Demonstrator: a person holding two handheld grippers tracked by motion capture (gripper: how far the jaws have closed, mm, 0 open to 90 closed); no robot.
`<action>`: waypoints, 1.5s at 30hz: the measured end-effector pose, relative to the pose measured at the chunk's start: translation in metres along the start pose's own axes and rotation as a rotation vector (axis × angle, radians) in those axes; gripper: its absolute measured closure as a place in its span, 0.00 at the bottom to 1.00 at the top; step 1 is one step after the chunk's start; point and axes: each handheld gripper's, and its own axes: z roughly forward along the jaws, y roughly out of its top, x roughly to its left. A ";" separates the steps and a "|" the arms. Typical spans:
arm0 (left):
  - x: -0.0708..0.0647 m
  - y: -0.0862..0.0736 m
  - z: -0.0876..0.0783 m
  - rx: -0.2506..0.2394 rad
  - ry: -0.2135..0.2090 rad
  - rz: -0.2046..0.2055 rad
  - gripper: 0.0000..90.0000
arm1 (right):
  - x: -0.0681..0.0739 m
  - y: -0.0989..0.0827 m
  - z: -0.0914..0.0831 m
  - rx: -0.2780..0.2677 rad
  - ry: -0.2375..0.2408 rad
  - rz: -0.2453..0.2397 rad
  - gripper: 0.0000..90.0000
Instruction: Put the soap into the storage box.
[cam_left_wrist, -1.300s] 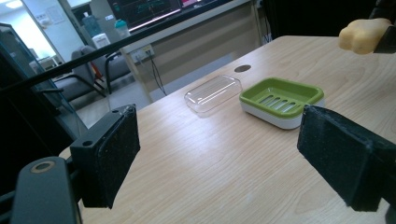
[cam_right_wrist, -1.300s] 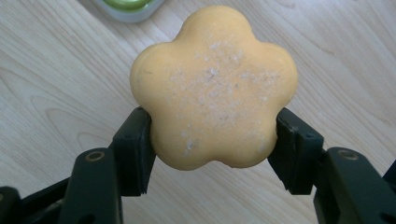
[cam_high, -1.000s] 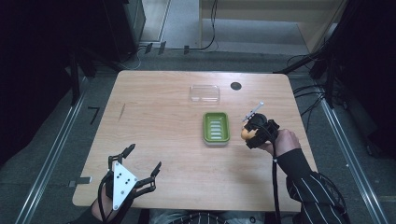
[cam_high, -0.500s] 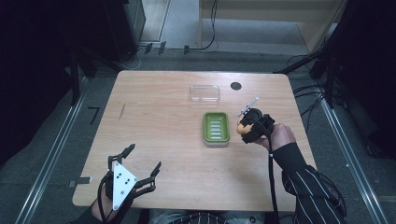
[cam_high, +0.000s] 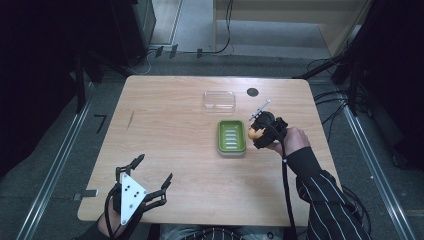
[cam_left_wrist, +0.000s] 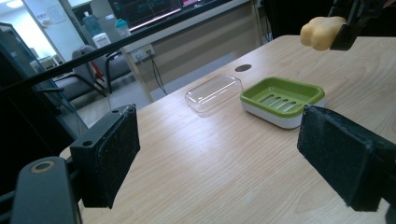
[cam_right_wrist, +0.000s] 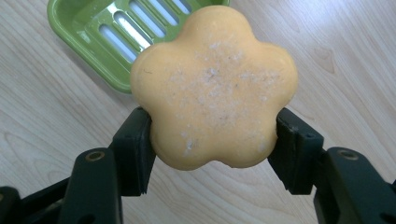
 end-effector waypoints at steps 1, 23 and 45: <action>0.000 0.000 0.000 0.000 0.000 -0.001 0.15 | 0.000 0.002 0.000 -0.004 0.001 -0.003 0.45; 0.000 0.000 0.000 -0.001 0.001 -0.005 0.15 | 0.007 0.033 0.010 -0.026 0.016 -0.058 0.45; 0.001 -0.001 0.000 0.004 -0.001 -0.005 0.15 | 0.013 0.052 0.031 -0.024 0.042 -0.082 0.45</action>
